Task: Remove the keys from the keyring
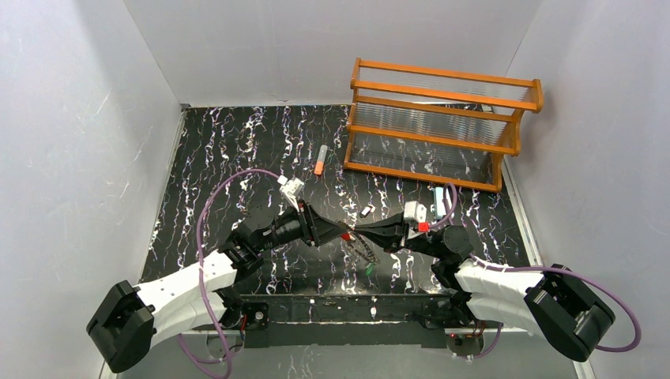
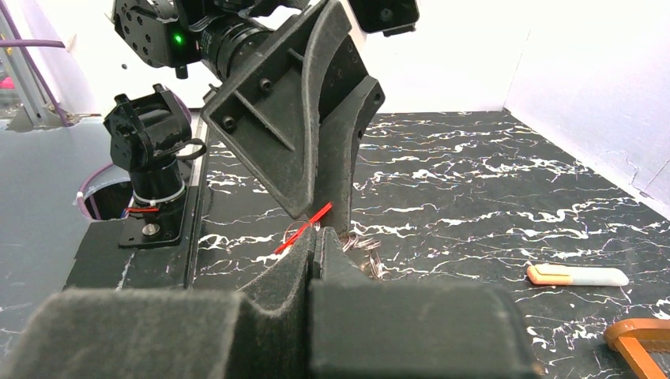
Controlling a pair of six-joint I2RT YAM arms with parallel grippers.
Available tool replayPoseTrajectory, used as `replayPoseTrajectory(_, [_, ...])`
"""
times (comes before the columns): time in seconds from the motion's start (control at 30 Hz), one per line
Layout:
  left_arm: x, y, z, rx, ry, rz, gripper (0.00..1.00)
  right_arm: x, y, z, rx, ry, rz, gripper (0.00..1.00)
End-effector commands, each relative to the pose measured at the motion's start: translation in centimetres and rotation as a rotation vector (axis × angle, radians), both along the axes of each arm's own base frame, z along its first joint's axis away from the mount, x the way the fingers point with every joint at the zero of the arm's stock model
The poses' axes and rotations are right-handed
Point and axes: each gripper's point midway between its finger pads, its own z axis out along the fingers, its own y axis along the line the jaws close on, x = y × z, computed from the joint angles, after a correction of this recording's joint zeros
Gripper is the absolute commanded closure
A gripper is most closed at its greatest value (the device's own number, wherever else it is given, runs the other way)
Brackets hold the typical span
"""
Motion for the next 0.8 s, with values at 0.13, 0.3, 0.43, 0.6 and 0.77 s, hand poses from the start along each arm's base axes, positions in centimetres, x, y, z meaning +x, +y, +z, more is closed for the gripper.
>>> replayPoseTrajectory(0.13, [0.0, -0.7, -0.5, 0.021, 0.029, -0.037, 0.61, -0.3, -0.2, 3.1, 0.090, -0.087, 0.002, 0.99])
replayPoseTrajectory(0.3, [0.2, -0.7, -1.1, 0.028, 0.051, -0.024, 0.65, -0.4, -0.1, 3.1, 0.091, -0.085, 0.007, 0.99])
replayPoseTrajectory(0.43, [0.6, -0.8, -2.2, 0.045, 0.104, -0.004, 0.68, -0.5, 0.0, 3.3, 0.097, -0.084, 0.021, 0.99])
replayPoseTrajectory(0.6, [0.5, -1.6, -3.8, 0.070, 0.189, -0.023, 0.69, -0.7, 0.0, 3.5, 0.113, -0.084, 0.034, 0.99])
replayPoseTrajectory(0.77, [0.2, -2.1, -4.7, 0.087, 0.222, -0.039, 0.64, -0.7, 0.1, 3.6, 0.128, -0.073, 0.041, 0.99])
